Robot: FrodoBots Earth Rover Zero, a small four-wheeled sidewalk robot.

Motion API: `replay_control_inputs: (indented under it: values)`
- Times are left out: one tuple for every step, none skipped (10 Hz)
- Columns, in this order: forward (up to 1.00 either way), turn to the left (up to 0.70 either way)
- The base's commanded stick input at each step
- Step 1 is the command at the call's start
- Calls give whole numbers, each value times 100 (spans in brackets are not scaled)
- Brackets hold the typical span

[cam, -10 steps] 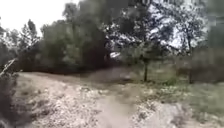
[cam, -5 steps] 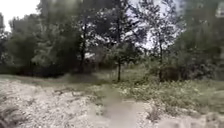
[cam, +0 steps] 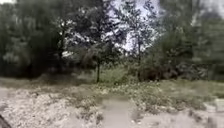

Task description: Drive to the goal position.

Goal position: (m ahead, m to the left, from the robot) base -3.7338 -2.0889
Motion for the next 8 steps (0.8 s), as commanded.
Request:
replay_control_inputs:
  values:
    - [0, -70]
    - [0, -70]
    - [0, -70]
    - [0, -70]
    - [0, -70]
    - [0, -54]
    - [0, -10]
    - [0, 0]
